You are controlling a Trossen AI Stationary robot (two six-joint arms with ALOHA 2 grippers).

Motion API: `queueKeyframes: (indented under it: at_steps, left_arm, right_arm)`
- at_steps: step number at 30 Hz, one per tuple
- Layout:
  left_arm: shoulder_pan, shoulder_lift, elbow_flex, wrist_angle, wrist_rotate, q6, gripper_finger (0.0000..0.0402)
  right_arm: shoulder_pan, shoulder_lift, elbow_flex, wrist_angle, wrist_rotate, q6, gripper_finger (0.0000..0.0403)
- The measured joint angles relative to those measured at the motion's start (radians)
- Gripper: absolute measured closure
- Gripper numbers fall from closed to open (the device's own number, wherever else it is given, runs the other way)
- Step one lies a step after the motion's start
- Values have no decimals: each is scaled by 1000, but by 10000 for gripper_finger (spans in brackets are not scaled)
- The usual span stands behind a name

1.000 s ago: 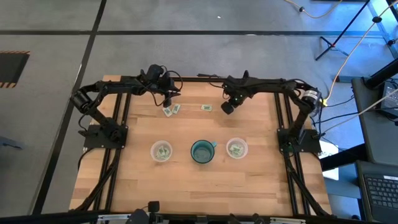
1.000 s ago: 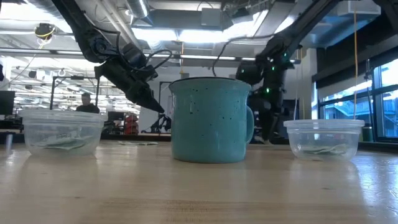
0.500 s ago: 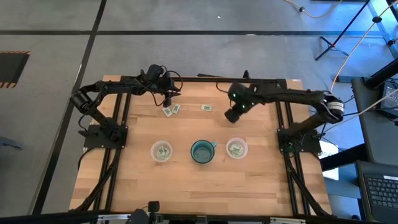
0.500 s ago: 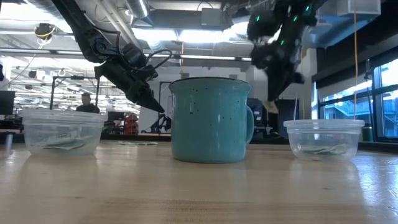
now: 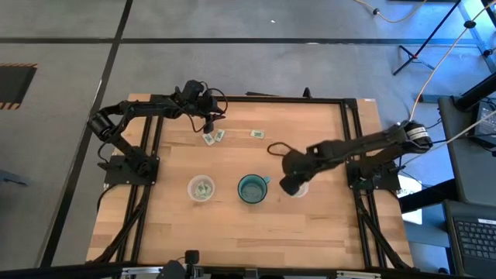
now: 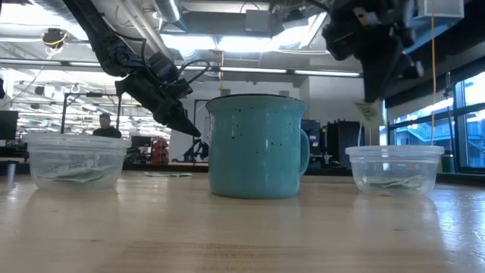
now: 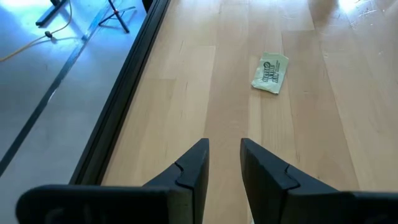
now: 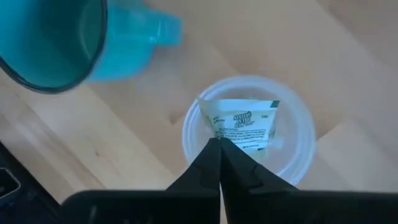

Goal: Pick and place Stevia / Truvia into bins
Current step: Put the green stevia packet into the right transparent container

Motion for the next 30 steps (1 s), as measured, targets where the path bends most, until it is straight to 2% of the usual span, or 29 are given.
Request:
queueKeyframes:
  at_steps: [5, 15, 22, 30]
  left_arm:
    - [0, 0, 0, 1, 0, 0, 315]
    - [0, 0, 0, 20, 0, -25, 315]
    - [0, 0, 0, 20, 0, -26, 315]
    - [0, 0, 0, 20, 0, -26, 315]
  right_arm:
    - [52, 54, 0, 0, 16, 117, 403]
    - [53, 173, 0, -7, 16, 120, 396]
    - [52, 184, 0, -10, 17, 117, 362]
    - [47, 159, 0, -79, 44, 122, 290]
